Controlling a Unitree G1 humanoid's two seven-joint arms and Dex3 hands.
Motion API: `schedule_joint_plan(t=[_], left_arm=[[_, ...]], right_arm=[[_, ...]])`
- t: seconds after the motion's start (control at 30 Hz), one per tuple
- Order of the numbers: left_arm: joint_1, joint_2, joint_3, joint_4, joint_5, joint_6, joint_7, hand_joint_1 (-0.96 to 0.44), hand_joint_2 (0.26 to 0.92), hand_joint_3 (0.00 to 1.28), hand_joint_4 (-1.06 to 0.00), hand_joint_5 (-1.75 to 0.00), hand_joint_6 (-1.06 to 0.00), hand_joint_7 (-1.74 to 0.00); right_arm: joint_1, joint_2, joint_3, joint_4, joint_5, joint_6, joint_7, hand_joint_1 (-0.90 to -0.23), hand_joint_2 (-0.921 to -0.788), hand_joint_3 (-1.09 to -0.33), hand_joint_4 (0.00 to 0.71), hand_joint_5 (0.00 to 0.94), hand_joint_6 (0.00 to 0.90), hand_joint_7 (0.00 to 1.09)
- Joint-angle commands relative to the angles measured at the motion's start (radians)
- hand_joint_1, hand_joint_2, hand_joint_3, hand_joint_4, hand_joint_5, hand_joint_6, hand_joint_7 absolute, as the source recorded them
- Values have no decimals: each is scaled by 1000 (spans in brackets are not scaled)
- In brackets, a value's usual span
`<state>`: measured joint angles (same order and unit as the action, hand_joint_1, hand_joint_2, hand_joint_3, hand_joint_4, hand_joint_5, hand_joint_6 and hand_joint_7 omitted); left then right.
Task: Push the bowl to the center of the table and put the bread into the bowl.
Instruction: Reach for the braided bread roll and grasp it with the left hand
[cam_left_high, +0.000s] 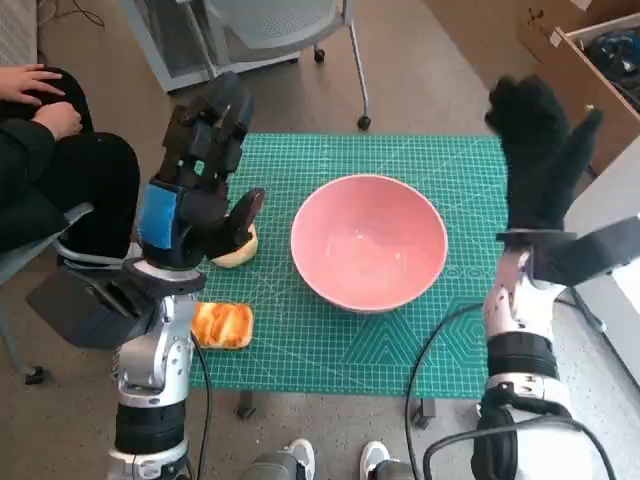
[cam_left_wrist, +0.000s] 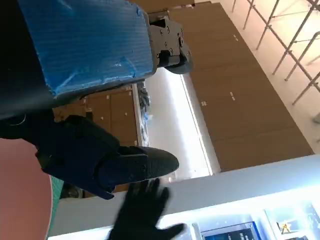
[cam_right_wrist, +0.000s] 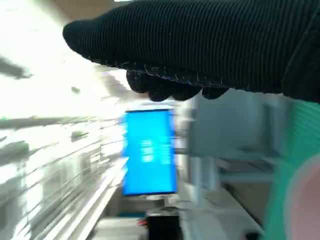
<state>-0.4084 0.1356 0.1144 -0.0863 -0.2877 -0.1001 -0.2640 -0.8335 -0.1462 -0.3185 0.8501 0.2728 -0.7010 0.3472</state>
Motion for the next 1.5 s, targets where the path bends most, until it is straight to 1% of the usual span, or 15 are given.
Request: schedule_joint_plan(t=[0.03,0.13,0.27,0.33,0.37,0.4,0.43,0.5,0.6,0.8,0.87,1.1,1.33,1.43,1.5], left_arm=[[-9,-2,0,12,-5,-15,-10,-425,687,574,1,-184,1,-558],[-13,6,9,11,-6,-13,-16,-430,687,574,1,-183,1,-554],[-12,33,15,0,26,-15,-13,-447,687,570,0,-184,1,-552],[-1,96,3,-26,148,-25,11,-460,703,532,-1,-197,1,-552],[9,153,-7,-55,247,-11,22,-465,714,504,-4,-207,1,-554],[16,189,-13,-75,311,0,27,-465,728,453,-16,-218,1,-567],[26,242,-19,-119,381,47,14,-465,733,434,-20,-222,1,-572],[41,304,-21,-183,454,122,-14,-456,783,298,-50,-209,1,-574],[64,344,-10,-246,487,191,-43,-448,805,192,-73,-188,1,-548],[132,416,3,-372,588,273,-65,-447,825,85,-110,-142,-11,-549],[159,439,9,-417,613,309,-85,-440,838,47,-138,-103,-42,-520],[250,512,22,-516,685,368,-144,-420,842,5,-189,-31,-128,-403],[330,567,7,-583,774,397,-208,-454,814,0,-210,-4,-248,-217],[355,575,-5,-594,789,408,-237,-458,802,0,-212,-2,-269,-180],[368,579,-13,-598,789,420,-260,-424,776,1,-212,-1,-284,-150]], right_arm=[[72,10,30,-137,21,1,34,-474,-921,-622,320,3,206,486],[93,17,45,-203,36,17,43,-481,-921,-617,321,4,192,504],[105,17,60,-235,46,26,52,-489,-921,-613,325,6,186,515],[108,18,66,-241,54,30,62,-494,-921,-611,325,6,184,519],[109,19,68,-243,56,33,64,-495,-921,-609,326,6,184,520],[110,20,70,-245,56,36,65,-496,-921,-608,326,6,184,522],[109,19,71,-243,56,38,67,-497,-921,-608,326,6,184,523],[108,19,74,-239,55,40,68,-498,-921,-605,328,6,185,526],[106,21,77,-234,56,43,70,-504,-921,-602,331,7,186,528],[90,21,76,-195,61,51,85,-512,-921,-598,338,9,186,529],[82,21,75,-175,59,48,88,-513,-921,-596,338,9,187,529],[53,24,73,-116,57,41,96,-510,-921,-590,337,7,191,520],[24,32,69,-65,60,38,105,-515,-921,-575,341,3,237,435],[13,37,67,-48,63,37,112,-516,-921,-572,346,5,246,420],[7,40,66,-40,65,37,116,-515,-921,-567,350,3,270,383]])
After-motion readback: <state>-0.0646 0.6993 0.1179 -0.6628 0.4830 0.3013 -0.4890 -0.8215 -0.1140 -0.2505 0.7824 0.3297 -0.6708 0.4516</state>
